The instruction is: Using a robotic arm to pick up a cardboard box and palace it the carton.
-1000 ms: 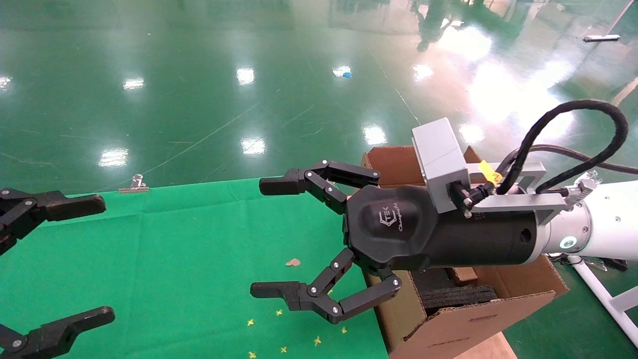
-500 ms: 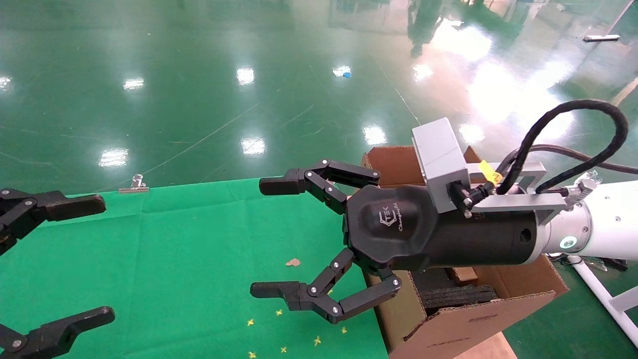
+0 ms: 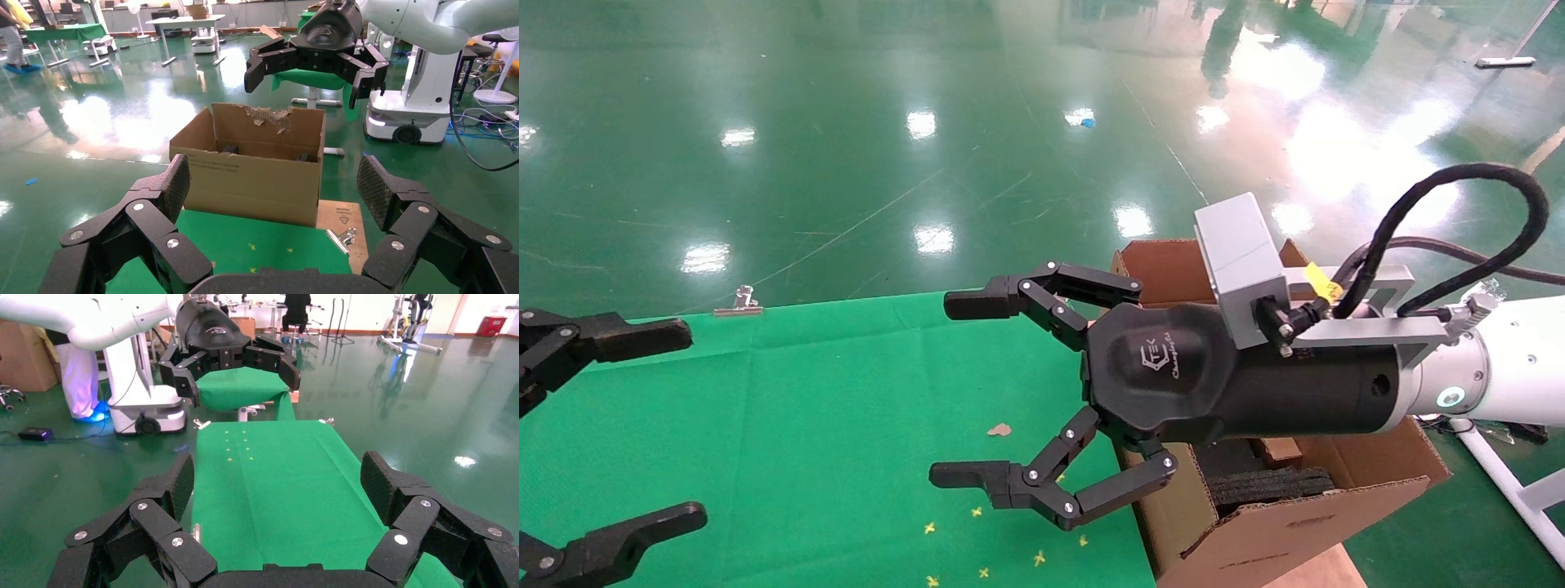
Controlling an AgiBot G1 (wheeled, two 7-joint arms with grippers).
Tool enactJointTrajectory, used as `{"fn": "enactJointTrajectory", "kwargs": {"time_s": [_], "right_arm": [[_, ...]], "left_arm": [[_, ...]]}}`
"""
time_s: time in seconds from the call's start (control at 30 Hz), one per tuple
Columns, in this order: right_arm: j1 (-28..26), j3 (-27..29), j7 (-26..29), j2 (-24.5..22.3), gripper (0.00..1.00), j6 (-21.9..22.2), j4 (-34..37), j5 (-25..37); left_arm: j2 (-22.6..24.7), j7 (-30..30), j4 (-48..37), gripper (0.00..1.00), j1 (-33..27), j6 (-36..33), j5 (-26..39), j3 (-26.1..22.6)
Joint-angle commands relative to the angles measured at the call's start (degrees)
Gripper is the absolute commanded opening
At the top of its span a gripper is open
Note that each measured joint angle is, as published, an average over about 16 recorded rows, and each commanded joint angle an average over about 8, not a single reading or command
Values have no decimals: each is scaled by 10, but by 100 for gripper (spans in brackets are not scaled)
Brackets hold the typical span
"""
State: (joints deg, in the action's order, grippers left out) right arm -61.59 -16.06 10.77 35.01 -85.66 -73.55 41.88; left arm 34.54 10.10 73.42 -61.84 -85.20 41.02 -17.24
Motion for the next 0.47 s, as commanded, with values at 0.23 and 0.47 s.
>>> {"fn": "enactJointTrajectory", "kwargs": {"time_s": [0.23,0.47], "right_arm": [[0,0,0,0,100,0,0,0],[0,0,0,0,100,0,0,0]], "left_arm": [[0,0,0,100,0,0,0,0],[0,0,0,100,0,0,0,0]]}}
